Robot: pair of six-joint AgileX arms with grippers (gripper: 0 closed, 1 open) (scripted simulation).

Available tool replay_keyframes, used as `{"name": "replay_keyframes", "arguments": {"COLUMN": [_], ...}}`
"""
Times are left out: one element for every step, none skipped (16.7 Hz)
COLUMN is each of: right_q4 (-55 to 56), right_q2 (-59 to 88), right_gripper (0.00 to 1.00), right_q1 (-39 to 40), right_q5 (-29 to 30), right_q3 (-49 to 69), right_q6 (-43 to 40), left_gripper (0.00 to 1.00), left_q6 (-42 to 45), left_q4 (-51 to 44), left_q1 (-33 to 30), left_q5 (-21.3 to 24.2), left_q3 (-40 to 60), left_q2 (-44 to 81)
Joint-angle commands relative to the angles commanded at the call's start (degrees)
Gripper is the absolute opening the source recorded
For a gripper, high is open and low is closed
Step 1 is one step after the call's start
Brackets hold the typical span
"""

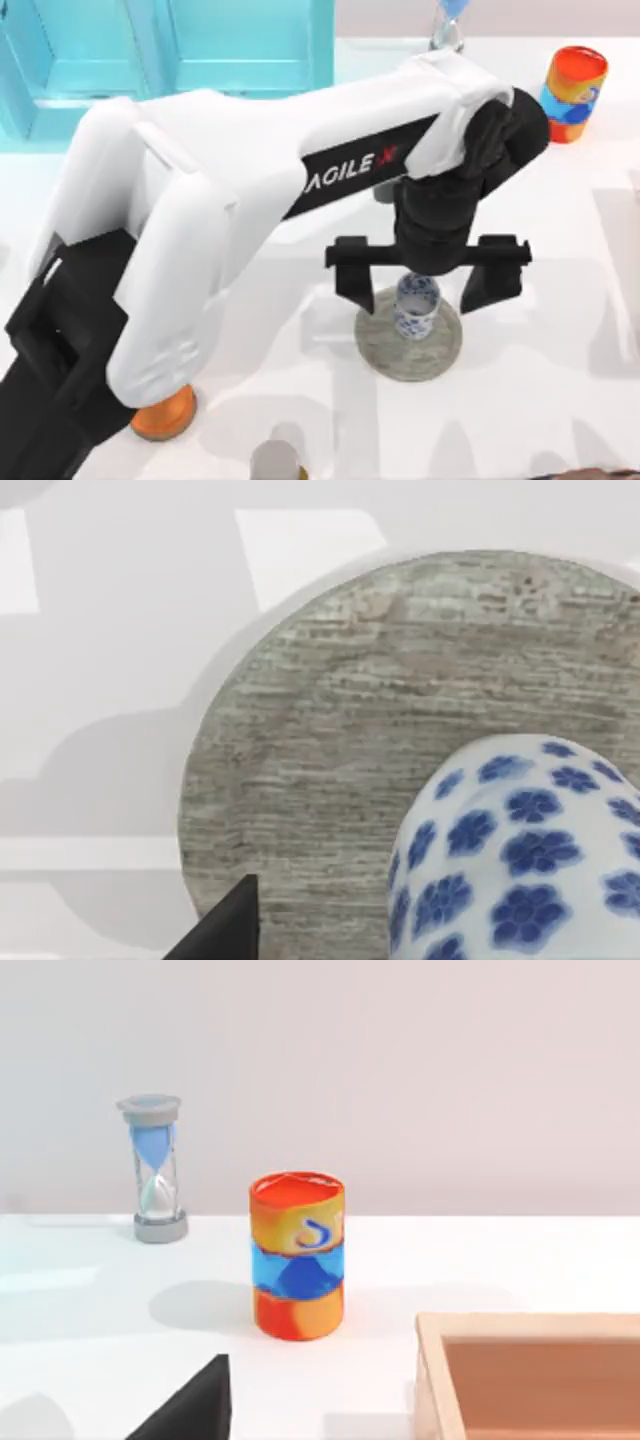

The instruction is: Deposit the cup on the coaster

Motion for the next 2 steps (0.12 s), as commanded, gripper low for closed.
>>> {"name": "replay_keyframes", "arguments": {"right_q4": [0.00, 0.00], "right_q2": [0.00, 0.00], "right_gripper": [1.00, 1.00], "right_q1": [0.00, 0.00], "right_q5": [0.00, 0.00], "right_q3": [0.00, 0.00], "right_q6": [0.00, 0.00], "left_gripper": [1.00, 1.00], "left_q6": [0.00, 0.00], "left_q4": [0.00, 0.00], "left_q1": [0.00, 0.00], "left_q5": [0.00, 0.00], "left_q3": [0.00, 0.00], "left_q2": [0.00, 0.00]}}
